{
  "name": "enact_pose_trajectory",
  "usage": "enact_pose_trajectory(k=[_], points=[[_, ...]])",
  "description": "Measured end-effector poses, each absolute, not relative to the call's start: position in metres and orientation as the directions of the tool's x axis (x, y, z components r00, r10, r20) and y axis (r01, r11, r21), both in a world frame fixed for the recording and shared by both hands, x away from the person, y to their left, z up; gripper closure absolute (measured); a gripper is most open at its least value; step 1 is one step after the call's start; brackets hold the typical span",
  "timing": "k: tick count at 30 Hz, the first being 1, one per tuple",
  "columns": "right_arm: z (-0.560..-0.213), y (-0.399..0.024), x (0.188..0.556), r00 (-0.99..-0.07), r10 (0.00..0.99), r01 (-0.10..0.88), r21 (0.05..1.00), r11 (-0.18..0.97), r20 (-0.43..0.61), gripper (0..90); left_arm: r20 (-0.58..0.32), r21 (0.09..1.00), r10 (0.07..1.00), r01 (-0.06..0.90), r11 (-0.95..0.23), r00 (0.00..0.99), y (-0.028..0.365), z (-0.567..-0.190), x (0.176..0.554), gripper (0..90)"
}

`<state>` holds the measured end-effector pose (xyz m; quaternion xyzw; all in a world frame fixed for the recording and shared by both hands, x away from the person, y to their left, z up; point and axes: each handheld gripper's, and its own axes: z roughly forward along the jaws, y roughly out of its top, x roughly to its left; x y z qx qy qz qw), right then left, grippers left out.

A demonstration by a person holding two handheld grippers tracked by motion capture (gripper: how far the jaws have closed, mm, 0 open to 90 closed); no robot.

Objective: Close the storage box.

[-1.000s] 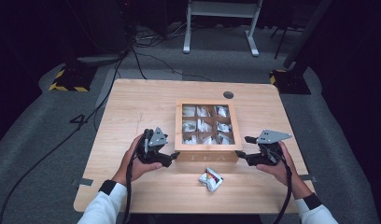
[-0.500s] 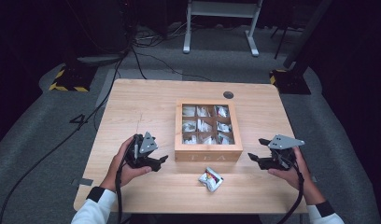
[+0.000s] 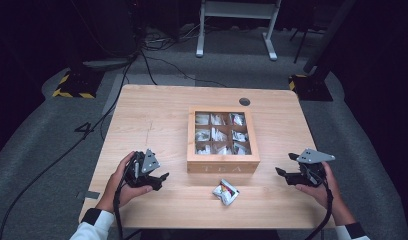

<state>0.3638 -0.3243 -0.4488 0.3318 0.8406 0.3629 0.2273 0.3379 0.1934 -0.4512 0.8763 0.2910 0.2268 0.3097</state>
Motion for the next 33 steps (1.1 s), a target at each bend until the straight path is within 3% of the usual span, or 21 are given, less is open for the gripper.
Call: enact_pose_trajectory(k=[15, 33], points=[[-0.47, -0.342, 0.353, -0.661, 0.741, 0.444, 0.734, 0.514, -0.12, 24.9, 0.178, 0.648, 0.674, 0.43, -0.628, 0.717, 0.215, -0.473, 0.326, 18.7], [-0.495, -0.367, 0.334, -0.594, 0.804, 0.534, 0.733, 0.422, -0.03, 24.3, 0.082, 0.646, 0.72, 0.513, -0.565, 0.689, 0.237, -0.496, 0.316, 17.4]])
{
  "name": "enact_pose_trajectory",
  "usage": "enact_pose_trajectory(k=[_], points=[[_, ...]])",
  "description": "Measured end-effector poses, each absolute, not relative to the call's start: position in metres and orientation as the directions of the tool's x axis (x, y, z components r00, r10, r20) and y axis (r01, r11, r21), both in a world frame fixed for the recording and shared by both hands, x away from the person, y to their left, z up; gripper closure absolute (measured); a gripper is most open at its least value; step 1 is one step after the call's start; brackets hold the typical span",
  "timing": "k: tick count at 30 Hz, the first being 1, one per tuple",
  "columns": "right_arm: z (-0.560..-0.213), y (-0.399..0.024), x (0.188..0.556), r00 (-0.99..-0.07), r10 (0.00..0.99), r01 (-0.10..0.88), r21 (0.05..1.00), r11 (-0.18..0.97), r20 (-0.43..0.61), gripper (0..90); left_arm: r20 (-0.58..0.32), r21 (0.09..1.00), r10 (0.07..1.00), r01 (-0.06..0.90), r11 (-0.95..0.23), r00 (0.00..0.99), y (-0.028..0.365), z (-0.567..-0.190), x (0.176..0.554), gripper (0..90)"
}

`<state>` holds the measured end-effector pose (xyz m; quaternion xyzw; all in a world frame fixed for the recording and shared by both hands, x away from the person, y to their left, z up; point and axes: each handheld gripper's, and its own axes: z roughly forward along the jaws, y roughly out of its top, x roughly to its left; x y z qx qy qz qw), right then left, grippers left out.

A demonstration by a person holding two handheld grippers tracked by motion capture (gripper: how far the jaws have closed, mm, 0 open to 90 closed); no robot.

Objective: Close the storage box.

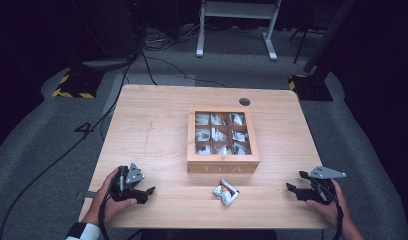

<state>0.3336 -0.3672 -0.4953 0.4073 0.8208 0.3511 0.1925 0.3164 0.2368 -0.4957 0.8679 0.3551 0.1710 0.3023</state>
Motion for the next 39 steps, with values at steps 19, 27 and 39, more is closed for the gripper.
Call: enact_pose_trajectory(k=[19, 27, 39], points=[[-0.504, -0.373, 0.328, -0.57, 0.821, 0.549, 0.741, 0.386, -0.005, 20.2, -0.012, 0.689, 0.74, 0.542, -0.481, 0.672, 0.25, -0.504, 0.315, 16.1], [-0.504, -0.372, 0.328, -0.567, 0.824, 0.551, 0.741, 0.384, -0.005, 20.0, -0.015, 0.69, 0.738, 0.541, -0.481, 0.675, 0.25, -0.505, 0.316, 15.5], [-0.504, -0.373, 0.328, -0.565, 0.825, 0.552, 0.741, 0.382, -0.004, 20.1, -0.019, 0.69, 0.73, 0.538, -0.485, 0.683, 0.251, -0.505, 0.317, 14.2]])
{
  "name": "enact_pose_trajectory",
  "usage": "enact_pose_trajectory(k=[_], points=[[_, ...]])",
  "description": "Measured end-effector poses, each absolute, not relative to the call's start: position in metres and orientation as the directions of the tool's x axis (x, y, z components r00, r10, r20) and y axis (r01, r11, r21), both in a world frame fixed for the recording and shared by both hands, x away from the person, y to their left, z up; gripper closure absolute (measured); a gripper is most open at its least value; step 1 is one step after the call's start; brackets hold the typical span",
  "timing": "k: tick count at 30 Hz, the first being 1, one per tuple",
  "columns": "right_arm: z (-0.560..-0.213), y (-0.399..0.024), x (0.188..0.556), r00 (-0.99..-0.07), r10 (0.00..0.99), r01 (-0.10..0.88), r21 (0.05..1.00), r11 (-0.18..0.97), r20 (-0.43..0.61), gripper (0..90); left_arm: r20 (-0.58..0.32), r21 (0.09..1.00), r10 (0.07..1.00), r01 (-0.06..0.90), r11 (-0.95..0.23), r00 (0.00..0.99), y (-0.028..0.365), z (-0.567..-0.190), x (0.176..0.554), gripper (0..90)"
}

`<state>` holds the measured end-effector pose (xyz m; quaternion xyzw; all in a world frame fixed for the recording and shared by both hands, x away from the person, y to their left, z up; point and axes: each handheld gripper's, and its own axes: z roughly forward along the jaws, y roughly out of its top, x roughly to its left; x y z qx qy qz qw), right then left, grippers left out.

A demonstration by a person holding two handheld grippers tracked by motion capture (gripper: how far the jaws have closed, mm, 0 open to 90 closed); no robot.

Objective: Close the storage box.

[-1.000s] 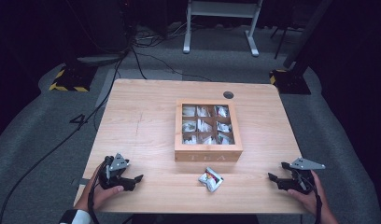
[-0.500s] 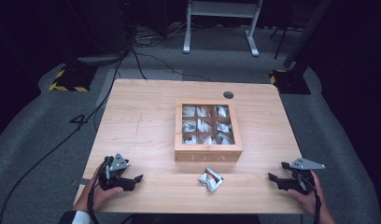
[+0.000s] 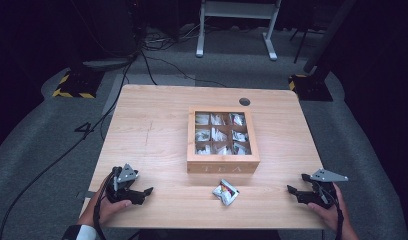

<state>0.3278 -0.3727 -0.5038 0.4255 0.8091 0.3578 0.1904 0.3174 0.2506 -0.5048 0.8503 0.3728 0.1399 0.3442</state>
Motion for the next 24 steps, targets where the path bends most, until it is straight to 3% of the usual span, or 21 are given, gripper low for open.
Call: enact_pose_trajectory(k=[24], points=[[-0.5038, -0.3733, 0.3279, -0.568, 0.823, 0.553, 0.741, 0.381, 0.0, 20.5, -0.017, 0.68, 0.747, 0.556, -0.479, 0.664, 0.2503, -0.5048, 0.3227, 10.1]])
